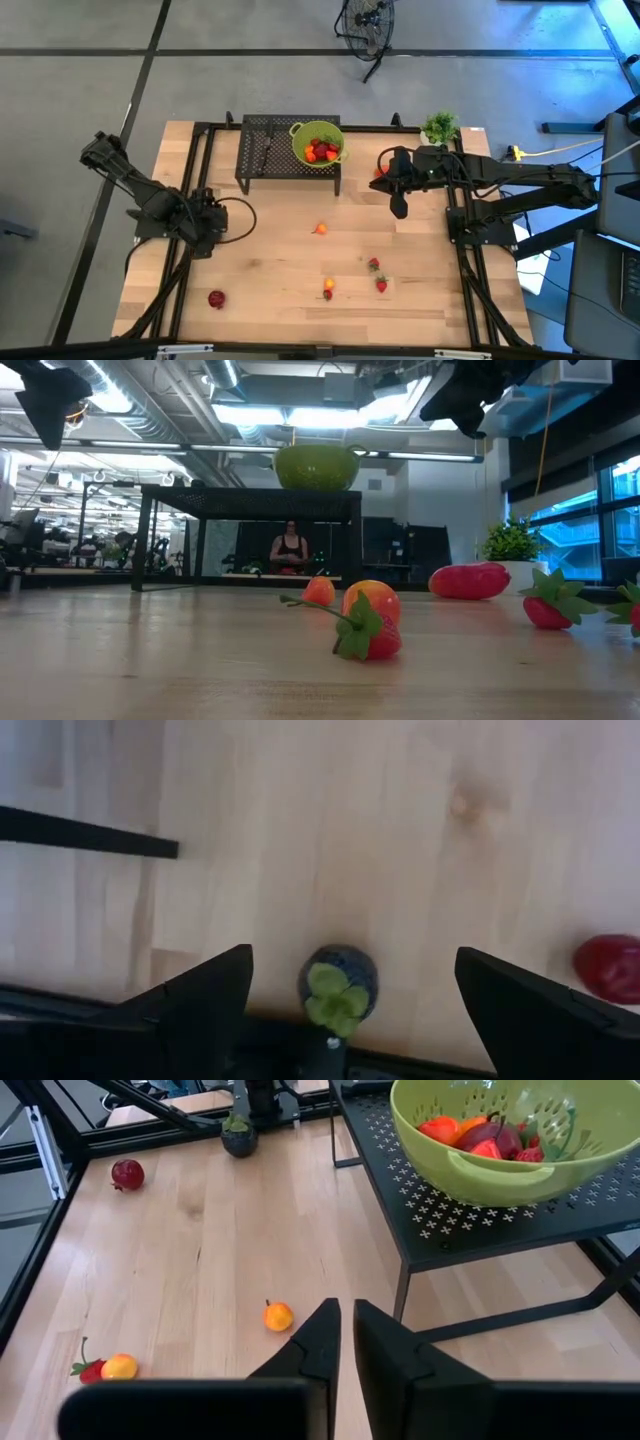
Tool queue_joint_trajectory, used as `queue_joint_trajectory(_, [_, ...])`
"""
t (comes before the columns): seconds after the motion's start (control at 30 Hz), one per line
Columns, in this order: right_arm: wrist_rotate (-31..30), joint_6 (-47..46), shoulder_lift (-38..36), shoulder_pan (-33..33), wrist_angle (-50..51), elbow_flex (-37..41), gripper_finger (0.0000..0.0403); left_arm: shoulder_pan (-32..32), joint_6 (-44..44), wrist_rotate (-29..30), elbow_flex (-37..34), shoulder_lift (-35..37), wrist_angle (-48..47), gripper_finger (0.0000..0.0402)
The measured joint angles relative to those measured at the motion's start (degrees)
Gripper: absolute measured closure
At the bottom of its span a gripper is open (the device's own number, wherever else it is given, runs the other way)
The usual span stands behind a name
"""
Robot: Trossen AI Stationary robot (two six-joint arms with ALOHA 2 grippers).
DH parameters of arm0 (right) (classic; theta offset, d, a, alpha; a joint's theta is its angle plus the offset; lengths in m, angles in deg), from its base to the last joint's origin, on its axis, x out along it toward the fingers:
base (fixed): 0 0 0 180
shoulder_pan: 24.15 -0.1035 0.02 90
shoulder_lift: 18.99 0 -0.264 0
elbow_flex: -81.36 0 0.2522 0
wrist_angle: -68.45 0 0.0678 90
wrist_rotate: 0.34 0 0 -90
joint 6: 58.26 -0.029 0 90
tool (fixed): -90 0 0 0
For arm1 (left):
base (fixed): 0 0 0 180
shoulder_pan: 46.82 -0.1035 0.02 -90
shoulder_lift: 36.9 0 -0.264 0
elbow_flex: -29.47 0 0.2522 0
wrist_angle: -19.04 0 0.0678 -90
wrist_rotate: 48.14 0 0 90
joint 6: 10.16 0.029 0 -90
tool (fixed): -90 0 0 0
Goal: Pick & Place Fruit
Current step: Put the plum into the green strainer bowl on the shelf
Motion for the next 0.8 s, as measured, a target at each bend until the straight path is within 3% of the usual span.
queue_joint_trajectory(0.17, [0.00,-0.08,0.00,0.00,0.00,0.00,0.0371,2.59,-4.38,0.17,-2.81,0.28,-0.49,0.0056])
queue_joint_trajectory(0.3, [0.00,-0.08,0.00,0.00,-0.02,0.00,0.0372,3.37,-7.16,-3.26,-7.19,0.28,-0.29,0.0056])
queue_joint_trajectory(0.43, [0.16,-0.08,0.00,0.00,-0.62,0.00,0.0372,3.94,-5.41,-4.85,-11.27,0.33,4.31,0.0057])
queue_joint_trajectory(0.57, [0.48,-0.08,0.00,0.00,-0.90,0.00,0.0372,3.88,-2.71,-4.36,-11.91,0.33,6.97,0.0057])
queue_joint_trajectory(0.8, [0.48,-0.08,0.00,0.00,-0.90,-0.01,0.0372,3.44,-5.97,-4.18,-11.93,-0.26,8.23,0.0057])
